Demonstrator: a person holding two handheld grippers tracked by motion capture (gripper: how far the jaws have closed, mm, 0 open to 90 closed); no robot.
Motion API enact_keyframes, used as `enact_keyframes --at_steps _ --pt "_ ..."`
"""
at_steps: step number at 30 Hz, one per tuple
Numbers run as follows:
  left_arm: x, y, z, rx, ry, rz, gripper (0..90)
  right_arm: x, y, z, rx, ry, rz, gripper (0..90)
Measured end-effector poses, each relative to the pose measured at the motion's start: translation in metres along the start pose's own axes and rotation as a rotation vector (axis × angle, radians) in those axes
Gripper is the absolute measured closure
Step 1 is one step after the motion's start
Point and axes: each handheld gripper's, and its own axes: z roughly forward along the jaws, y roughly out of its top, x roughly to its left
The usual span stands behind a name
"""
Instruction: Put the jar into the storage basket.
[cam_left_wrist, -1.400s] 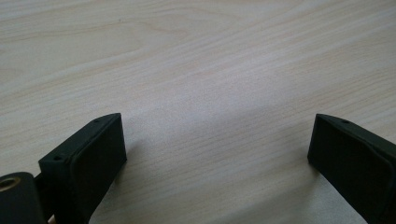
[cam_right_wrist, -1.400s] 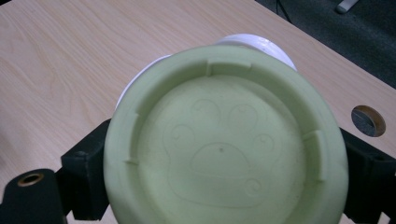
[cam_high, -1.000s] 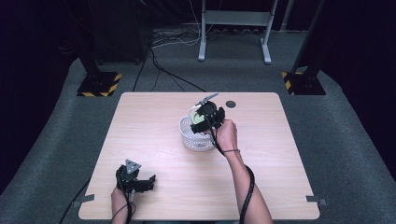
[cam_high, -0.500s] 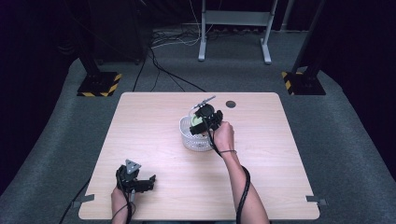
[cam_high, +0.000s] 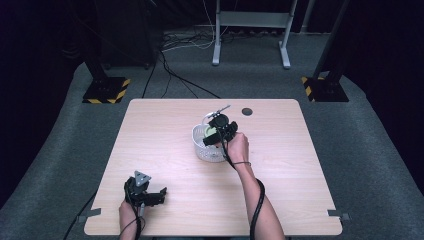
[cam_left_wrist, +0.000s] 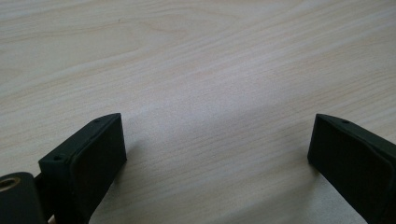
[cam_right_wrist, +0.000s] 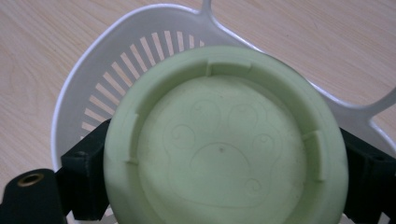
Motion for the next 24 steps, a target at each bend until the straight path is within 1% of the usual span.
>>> enact_keyframes --at_steps 15,24 --pt "0.000 0.000 0.000 -0.001 0.000 0.000 3.8 -0.003 -0.005 0.017 0.044 0.008 0.036 10.9" --pt "0.000 0.000 0.000 -0.001 0.000 -0.001 3.9 -0.005 -0.006 0.023 0.064 0.014 0.056 10.8"
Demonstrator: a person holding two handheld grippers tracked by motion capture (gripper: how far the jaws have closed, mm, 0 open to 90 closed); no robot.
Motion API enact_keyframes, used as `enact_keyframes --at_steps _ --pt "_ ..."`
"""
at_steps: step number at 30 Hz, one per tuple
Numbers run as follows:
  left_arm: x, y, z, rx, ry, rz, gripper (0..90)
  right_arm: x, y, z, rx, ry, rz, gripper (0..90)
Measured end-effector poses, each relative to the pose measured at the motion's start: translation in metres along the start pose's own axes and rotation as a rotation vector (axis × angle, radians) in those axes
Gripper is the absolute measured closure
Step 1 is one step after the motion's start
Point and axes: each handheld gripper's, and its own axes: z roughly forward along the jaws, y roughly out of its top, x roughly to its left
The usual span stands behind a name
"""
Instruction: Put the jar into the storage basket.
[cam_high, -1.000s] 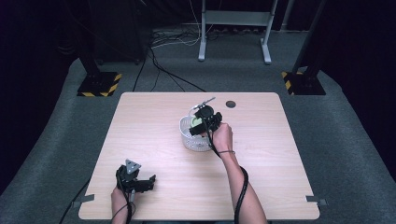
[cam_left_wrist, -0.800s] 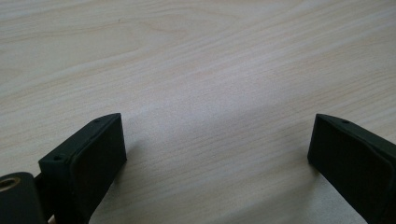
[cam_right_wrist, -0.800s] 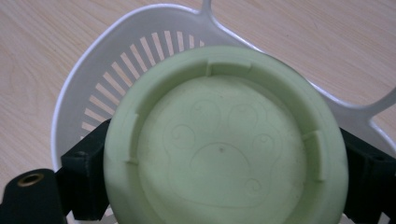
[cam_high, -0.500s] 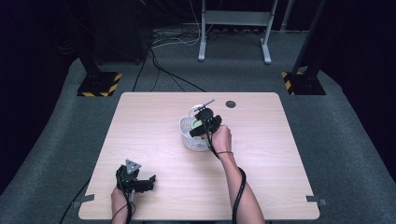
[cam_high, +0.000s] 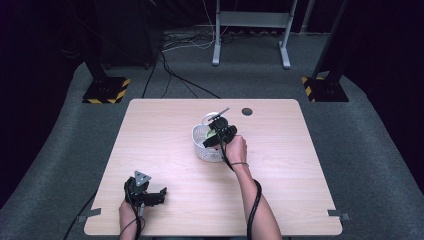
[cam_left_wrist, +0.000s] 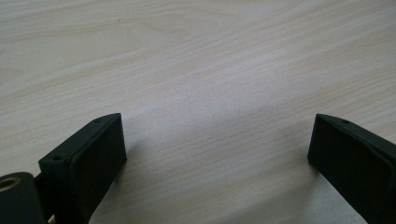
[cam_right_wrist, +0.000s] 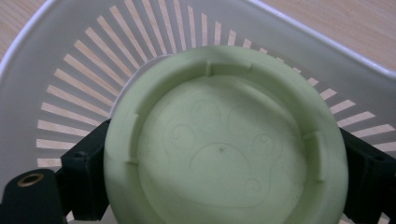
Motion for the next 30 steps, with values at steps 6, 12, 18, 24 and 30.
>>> enact_keyframes --at_steps 6,12,18,24,30 --pt "0.0000 0.0000 0.0000 0.000 0.000 0.000 3.8 -0.0006 0.0003 0.0006 0.010 0.009 0.001 10.8" --pt "0.0000 0.0000 0.0000 0.000 0.000 0.000 3.8 -0.0010 0.0006 0.0009 0.016 0.012 -0.002 10.8" --pt "0.0000 0.0000 0.0000 0.000 0.000 0.000 3.8 -0.0023 0.0000 0.0007 0.016 0.022 0.002 10.7" --pt "0.0000 0.0000 0.0000 0.000 0.000 0.000 3.9 -0.0022 0.0002 0.0013 0.017 0.022 0.006 10.7" --pt "0.0000 0.0000 0.0000 0.000 0.000 0.000 3.9 -0.0015 0.0009 0.0017 0.037 0.017 0.003 10.6"
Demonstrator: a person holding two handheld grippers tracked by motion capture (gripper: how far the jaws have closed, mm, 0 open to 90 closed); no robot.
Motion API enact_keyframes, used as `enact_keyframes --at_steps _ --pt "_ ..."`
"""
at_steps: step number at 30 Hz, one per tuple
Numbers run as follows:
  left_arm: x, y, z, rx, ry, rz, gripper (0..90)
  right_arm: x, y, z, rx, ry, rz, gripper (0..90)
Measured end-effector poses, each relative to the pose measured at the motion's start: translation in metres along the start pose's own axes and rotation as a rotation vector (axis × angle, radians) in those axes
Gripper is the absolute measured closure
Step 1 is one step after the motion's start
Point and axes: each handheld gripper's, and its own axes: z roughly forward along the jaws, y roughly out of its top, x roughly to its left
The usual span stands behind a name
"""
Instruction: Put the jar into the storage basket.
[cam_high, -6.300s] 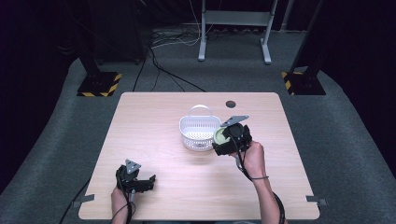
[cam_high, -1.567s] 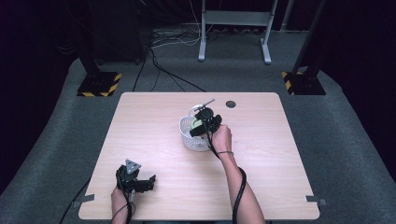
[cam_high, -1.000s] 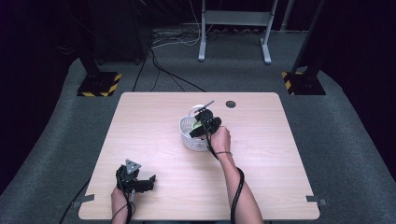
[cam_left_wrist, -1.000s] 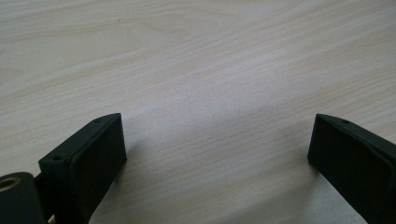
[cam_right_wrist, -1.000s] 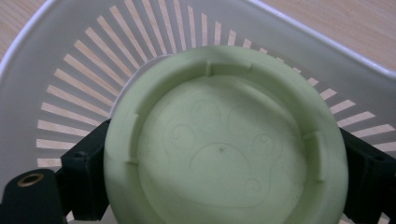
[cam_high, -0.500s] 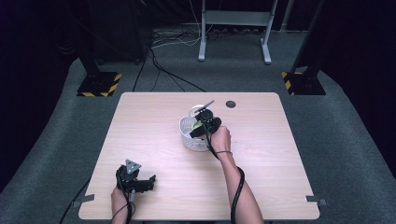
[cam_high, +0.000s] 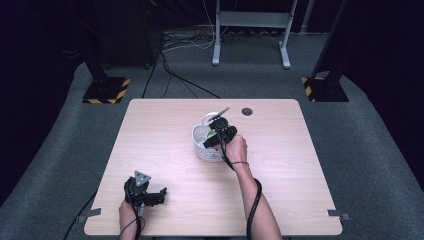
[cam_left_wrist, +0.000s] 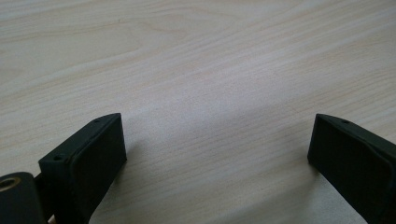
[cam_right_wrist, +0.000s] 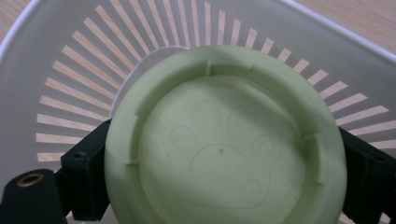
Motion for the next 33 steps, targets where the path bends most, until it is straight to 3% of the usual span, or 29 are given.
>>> enact_keyframes --at_steps 33 --pt "-0.0004 -0.0001 0.0000 -0.002 -0.003 0.002 3.9 0.0002 0.0016 0.0007 0.031 -0.004 -0.002 10.5"
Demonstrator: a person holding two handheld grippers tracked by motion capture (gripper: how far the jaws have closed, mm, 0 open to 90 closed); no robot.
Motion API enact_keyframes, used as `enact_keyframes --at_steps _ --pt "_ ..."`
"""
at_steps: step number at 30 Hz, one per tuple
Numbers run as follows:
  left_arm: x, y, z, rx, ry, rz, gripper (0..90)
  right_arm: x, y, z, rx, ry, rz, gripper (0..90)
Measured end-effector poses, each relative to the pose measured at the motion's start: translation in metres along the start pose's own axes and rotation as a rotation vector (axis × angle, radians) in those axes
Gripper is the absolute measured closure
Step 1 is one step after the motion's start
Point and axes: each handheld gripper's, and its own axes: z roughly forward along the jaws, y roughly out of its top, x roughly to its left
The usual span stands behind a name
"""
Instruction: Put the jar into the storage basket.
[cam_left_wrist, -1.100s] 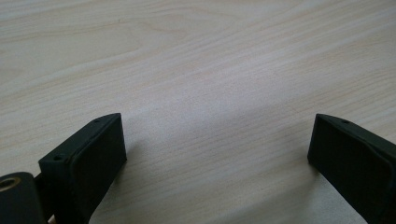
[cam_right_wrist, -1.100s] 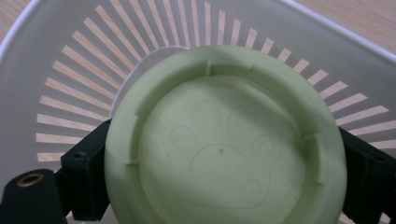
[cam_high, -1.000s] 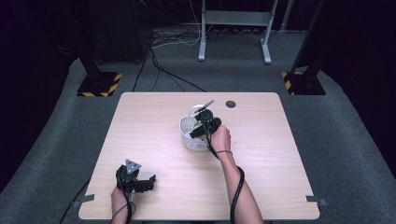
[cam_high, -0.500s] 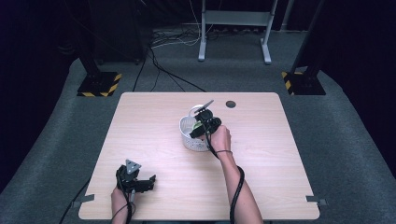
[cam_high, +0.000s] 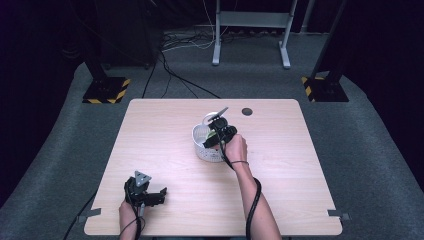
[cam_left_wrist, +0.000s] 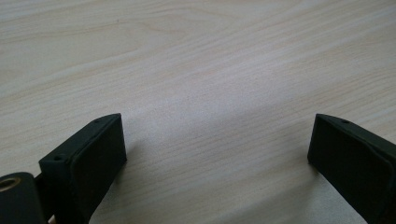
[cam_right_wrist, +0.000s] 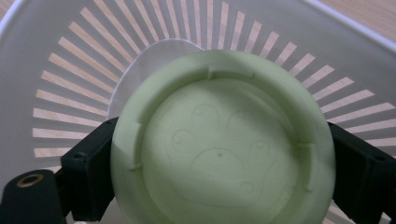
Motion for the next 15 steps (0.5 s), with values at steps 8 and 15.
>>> enact_keyframes --at_steps 8,15 --pt "0.0000 0.0000 0.0000 0.000 0.000 0.000 3.9 -0.0004 -0.0001 0.0000 0.003 0.002 -0.003 10.5" --pt "0.0000 0.0000 0.0000 0.000 -0.001 0.000 4.0 -0.0015 -0.0001 -0.0020 -0.001 0.022 0.010 10.3"
